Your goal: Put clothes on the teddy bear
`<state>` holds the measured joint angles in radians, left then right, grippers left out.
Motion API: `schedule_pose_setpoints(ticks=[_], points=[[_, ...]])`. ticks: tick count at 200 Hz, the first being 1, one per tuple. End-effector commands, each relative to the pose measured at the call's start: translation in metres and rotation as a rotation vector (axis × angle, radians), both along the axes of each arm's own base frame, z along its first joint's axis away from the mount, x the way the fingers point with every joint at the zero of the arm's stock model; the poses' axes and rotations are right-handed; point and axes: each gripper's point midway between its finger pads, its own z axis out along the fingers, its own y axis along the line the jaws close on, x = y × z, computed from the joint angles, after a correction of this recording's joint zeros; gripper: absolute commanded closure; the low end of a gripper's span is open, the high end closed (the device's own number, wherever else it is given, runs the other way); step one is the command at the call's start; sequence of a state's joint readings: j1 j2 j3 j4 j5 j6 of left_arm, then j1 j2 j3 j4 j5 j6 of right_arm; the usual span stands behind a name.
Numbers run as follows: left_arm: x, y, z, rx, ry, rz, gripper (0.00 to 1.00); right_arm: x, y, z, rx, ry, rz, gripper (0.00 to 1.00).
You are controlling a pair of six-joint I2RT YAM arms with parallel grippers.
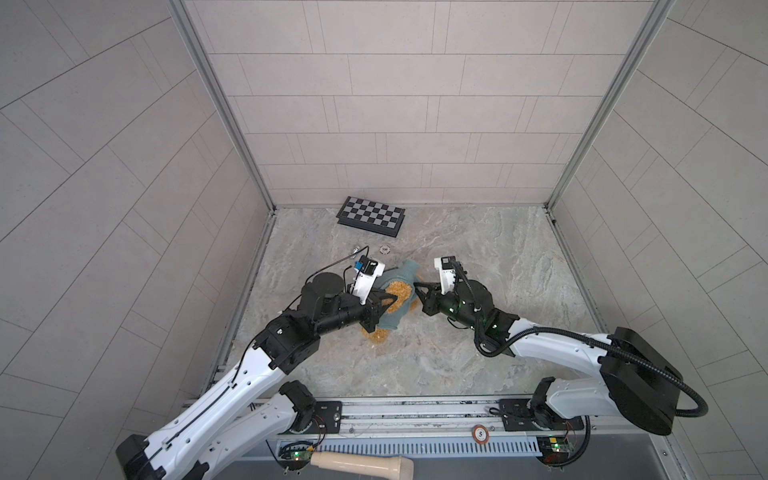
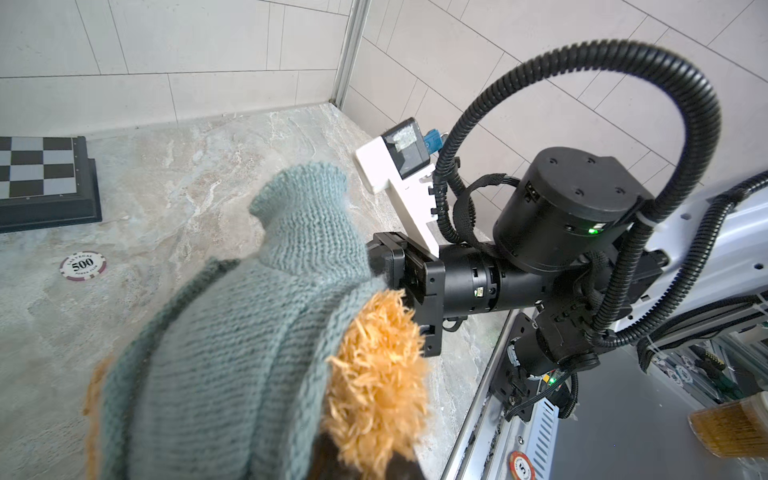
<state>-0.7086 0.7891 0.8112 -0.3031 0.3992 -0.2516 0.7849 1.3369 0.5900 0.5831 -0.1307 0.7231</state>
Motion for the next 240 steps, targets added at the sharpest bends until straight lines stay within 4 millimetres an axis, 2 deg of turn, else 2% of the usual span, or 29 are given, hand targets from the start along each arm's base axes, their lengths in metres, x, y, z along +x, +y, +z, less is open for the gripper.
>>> schedule_pose_setpoints(ticks=[1,14,23,30,40,51,58,68,85,99,113,115,121,138,158,168,180,191,208,236,240], points=[[-0.044,-0.007,0.086,-0.171,-0.212,-0.205,1.0,0.016,-0.058,-0.08,-0.201,0.18,-0.23,1.0],[-0.037,-0.002,0.074,-0.092,-0.21,-0.172,1.0,0.015,-0.058,-0.067,-0.156,0.135,-0.224,1.0],[-0.031,0.001,0.062,-0.031,-0.198,-0.147,1.0,0.009,-0.053,-0.047,-0.151,0.035,-0.185,1.0],[-0.027,0.003,0.053,0.014,-0.187,-0.133,1.0,0.0,-0.043,-0.024,-0.165,-0.085,-0.129,1.0],[-0.023,0.004,0.04,0.065,-0.174,-0.121,1.0,-0.018,-0.026,0.008,-0.178,-0.212,-0.013,0.88],[-0.017,0.006,0.028,0.113,-0.169,-0.101,1.0,-0.034,-0.017,0.025,-0.215,-0.271,0.095,0.78],[-0.014,0.009,0.022,0.142,-0.172,-0.086,1.0,-0.042,-0.019,0.029,-0.249,-0.297,0.13,0.72],[-0.008,0.013,0.013,0.194,-0.178,-0.063,1.0,-0.052,-0.026,0.034,-0.284,-0.339,0.162,0.58],[-0.003,0.019,0.002,0.266,-0.192,-0.043,1.0,-0.065,-0.043,0.043,-0.356,-0.392,0.18,0.43],[-0.002,0.021,-0.002,0.299,-0.215,-0.042,1.0,-0.074,-0.05,0.053,-0.402,-0.406,0.214,0.38],[-0.003,0.021,-0.007,0.328,-0.225,-0.061,1.0,-0.082,-0.048,0.06,-0.404,-0.417,0.26,0.34],[-0.004,0.02,-0.008,0.33,-0.226,-0.067,1.0,-0.081,-0.047,0.071,-0.388,-0.432,0.255,0.33],[-0.005,0.019,-0.008,0.336,-0.232,-0.082,1.0,-0.079,-0.044,0.08,-0.367,-0.437,0.249,0.31],[-0.007,0.014,-0.004,0.334,-0.255,-0.104,1.0,-0.076,-0.027,0.088,-0.344,-0.433,0.31,0.29],[-0.009,0.01,-0.002,0.345,-0.262,-0.127,1.0,-0.072,-0.017,0.097,-0.319,-0.46,0.321,0.29],[-0.009,0.009,-0.002,0.35,-0.265,-0.129,1.0,-0.073,-0.014,0.104,-0.299,-0.479,0.333,0.29],[-0.009,0.008,-0.003,0.353,-0.263,-0.133,1.0,-0.073,-0.011,0.11,-0.284,-0.493,0.34,0.34],[-0.009,0.007,-0.004,0.357,-0.261,-0.136,1.0,-0.072,-0.009,0.109,-0.293,-0.486,0.344,0.47],[-0.008,0.008,-0.004,0.357,-0.263,-0.131,1.0,-0.07,-0.011,0.103,-0.317,-0.477,0.338,0.72],[-0.006,0.01,-0.006,0.366,-0.263,-0.118,1.0,-0.068,-0.02,0.102,-0.312,-0.473,0.29,0.99],[-0.006,0.01,-0.006,0.366,-0.265,-0.117,1.0,-0.065,-0.024,0.1,-0.314,-0.462,0.269,1.0]])
